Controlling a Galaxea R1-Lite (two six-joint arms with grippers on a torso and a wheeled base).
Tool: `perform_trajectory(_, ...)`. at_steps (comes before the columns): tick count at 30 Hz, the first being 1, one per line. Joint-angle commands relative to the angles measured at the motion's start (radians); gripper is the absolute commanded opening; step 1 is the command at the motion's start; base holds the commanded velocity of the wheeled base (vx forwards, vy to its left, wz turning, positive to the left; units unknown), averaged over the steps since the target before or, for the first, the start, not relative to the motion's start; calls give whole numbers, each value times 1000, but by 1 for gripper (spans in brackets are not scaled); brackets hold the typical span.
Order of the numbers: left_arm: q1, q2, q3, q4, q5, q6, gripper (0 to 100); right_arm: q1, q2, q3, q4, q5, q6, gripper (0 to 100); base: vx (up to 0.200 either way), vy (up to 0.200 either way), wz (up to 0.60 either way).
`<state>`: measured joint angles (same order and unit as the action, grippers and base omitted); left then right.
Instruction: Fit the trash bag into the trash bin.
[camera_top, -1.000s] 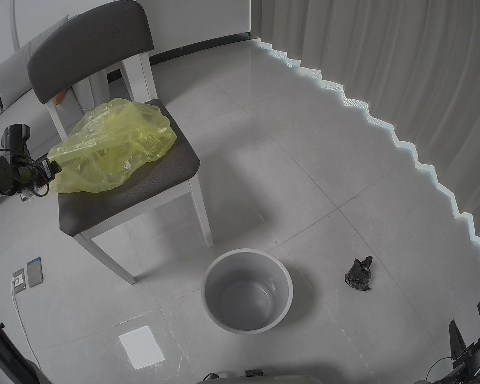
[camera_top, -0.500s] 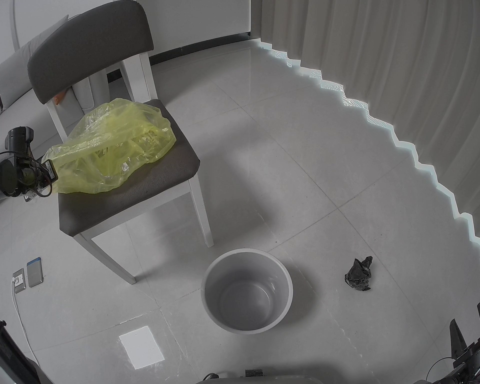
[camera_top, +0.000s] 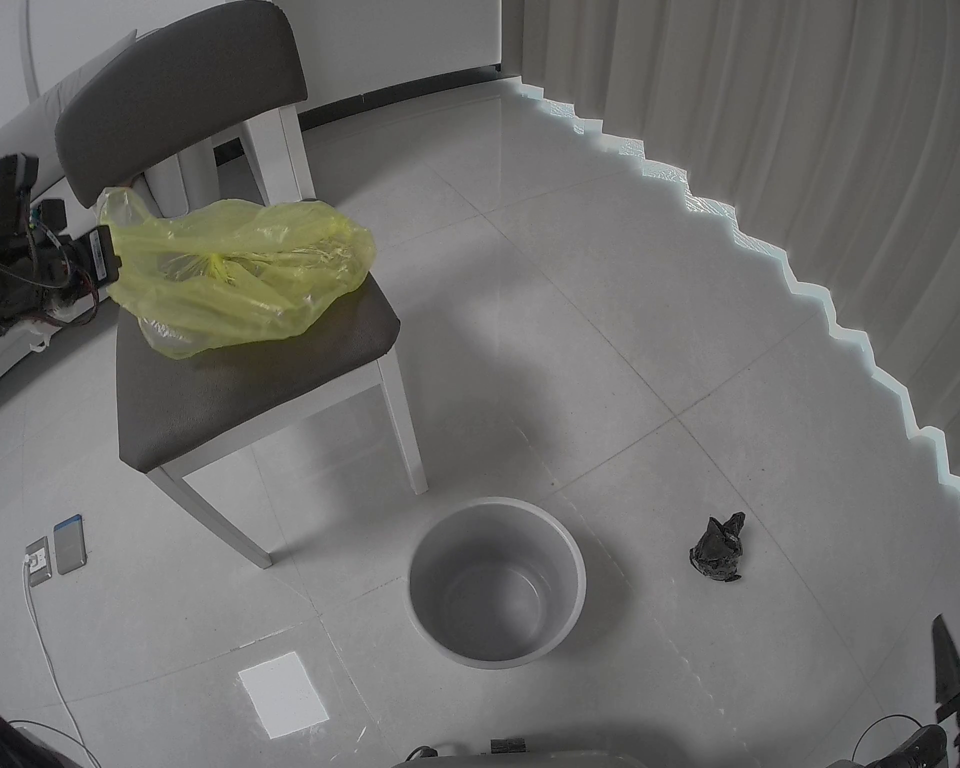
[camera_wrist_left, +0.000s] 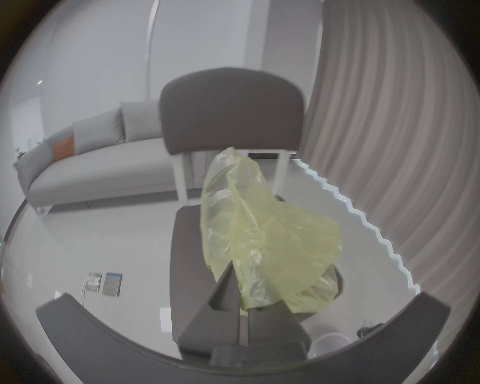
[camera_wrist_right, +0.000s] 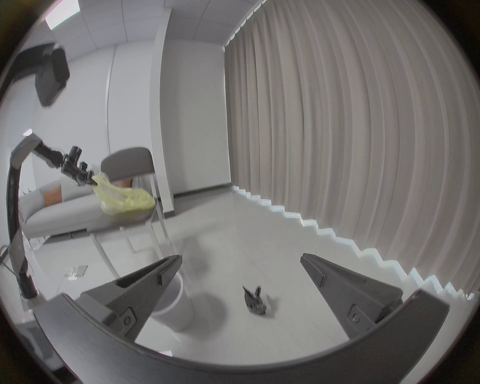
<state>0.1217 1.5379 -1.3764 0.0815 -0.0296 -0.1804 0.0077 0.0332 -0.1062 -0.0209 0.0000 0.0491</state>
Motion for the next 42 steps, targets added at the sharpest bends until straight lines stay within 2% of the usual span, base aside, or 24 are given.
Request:
perform_trajectory(1, -298, -237, -76, 109, -23, 136, 0, 15, 234, -231, -5, 32, 20, 100, 0, 0, 0)
perform_trajectory(3, -366, -259, -95, 150, -16, 160, 0, 17, 295, -256, -8, 34, -15, 100, 0, 0, 0)
perform_trajectory(4, -418, -278, -115, 199, -10, 203, 0, 18, 358, -296, -19, 38, -49, 100, 0, 0, 0)
perform_trajectory(5, -425, -283, -118, 207, -9, 216, 0, 18, 370, -306, -21, 40, -55, 100, 0, 0, 0)
perform_trajectory(6, -470, -303, -141, 256, -6, 306, 0, 20, 450, -365, -31, 51, -81, 100, 0, 0, 0)
perform_trajectory(9, -514, -320, -181, 331, -6, 457, 0, 20, 571, -460, -33, 75, -115, 100, 0, 0, 0)
perform_trajectory(14, -600, -315, -283, 460, -7, 616, 0, 21, 728, -576, -33, 104, -183, 100, 0, 0, 0)
perform_trajectory(20, -755, -300, -300, 478, -6, 727, 0, 86, 832, -656, -31, 104, -195, 100, 0, 0, 0)
perform_trajectory(26, -820, -245, -317, 475, -10, 806, 0, 107, 878, -672, -31, 107, -195, 100, 0, 0, 0)
perform_trajectory(27, -838, -220, -352, 483, -12, 849, 0, 107, 892, -675, -33, 110, -195, 100, 0, 0, 0)
perform_trajectory(30, -861, -162, -441, 515, -12, 901, 0, 107, 921, -685, -31, 114, -184, 100, 0, 0, 0)
perform_trajectory(35, -939, -74, -624, 623, 27, 912, 0, 127, 944, -688, -28, 115, -150, 100, 0, 0, 0)
perform_trajectory(38, -945, -44, -624, 649, 39, 912, 0, 181, 945, -688, -27, 114, -124, 100, 0, 0, 0)
perform_trajectory(42, -965, -19, -624, 669, 42, 912, 0, 193, 967, -705, -31, 115, -103, 100, 0, 0, 0)
